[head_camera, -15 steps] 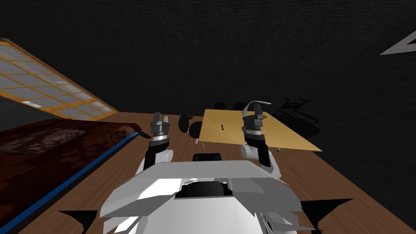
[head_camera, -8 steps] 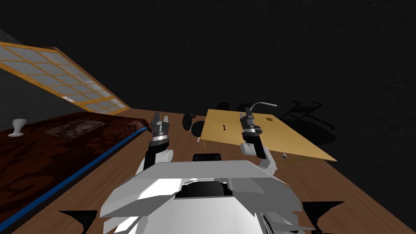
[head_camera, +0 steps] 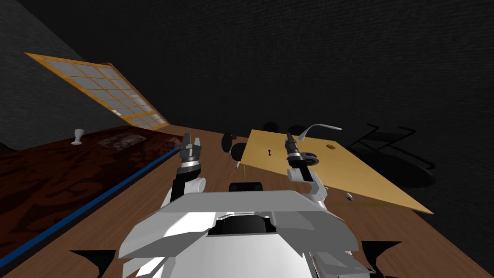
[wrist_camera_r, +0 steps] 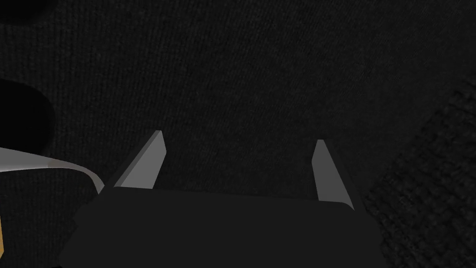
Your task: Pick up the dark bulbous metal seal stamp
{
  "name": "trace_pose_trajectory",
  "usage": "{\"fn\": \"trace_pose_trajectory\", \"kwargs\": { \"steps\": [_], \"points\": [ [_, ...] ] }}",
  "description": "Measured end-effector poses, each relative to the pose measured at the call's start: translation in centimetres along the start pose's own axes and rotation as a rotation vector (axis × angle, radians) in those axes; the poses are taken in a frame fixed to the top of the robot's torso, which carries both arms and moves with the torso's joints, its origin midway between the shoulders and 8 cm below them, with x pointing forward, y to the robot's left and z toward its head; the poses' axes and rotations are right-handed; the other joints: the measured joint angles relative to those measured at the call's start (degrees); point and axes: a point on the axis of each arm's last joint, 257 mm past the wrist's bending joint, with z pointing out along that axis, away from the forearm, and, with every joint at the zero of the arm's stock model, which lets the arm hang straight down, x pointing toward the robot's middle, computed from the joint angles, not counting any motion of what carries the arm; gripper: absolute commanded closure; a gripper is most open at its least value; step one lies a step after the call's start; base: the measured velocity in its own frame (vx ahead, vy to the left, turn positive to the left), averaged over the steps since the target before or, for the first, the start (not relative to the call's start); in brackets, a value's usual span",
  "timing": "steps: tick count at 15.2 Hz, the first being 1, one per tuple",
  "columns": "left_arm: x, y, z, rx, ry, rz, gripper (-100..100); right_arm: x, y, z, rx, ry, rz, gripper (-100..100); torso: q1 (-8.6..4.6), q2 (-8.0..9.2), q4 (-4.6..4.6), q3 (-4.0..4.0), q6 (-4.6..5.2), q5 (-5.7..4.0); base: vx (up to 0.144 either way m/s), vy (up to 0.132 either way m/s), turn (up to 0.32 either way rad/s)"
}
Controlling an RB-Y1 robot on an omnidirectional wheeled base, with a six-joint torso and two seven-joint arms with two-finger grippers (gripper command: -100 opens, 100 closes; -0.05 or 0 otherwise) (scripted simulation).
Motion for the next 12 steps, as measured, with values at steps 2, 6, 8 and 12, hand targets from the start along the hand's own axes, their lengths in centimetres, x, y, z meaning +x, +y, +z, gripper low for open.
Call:
{"fn": "trace_pose_trajectory", "kwargs": {
  "steps": [2,6,8,12],
  "points": [
    [0.0,0.0,0.0,0.0,0.0,0.0,0,-0.2,-2.0,0.2,0.048,0.007,-0.036,-100,0.03,-0.04,-0.01,-0.02,-0.04,0.01,-0.017,-0.021,0.144],
    [0.0,0.0,0.0,0.0,0.0,0.0,0,-0.4,-5.5,0.5,0.129,0.017,-0.091,-100,0.03,-0.06,-0.02,-0.04,-0.02,0.01,-0.02,-0.024,0.171],
    [0.0,0.0,0.0,0.0,0.0,0.0,0,-1.0,-7.8,0.4,0.178,0.022,-0.126,-100,0.02,-0.05,-0.01,-0.03,-0.04,0.01,-0.027,-0.027,0.284],
    [0.0,0.0,0.0,0.0,0.0,0.0,0,-1.8,-11.7,0.3,0.281,0.034,-0.199,-100,0.0,-0.06,-0.01,-0.04,-0.04,0.0,-0.02,-0.03,0.158]
  ]
}}
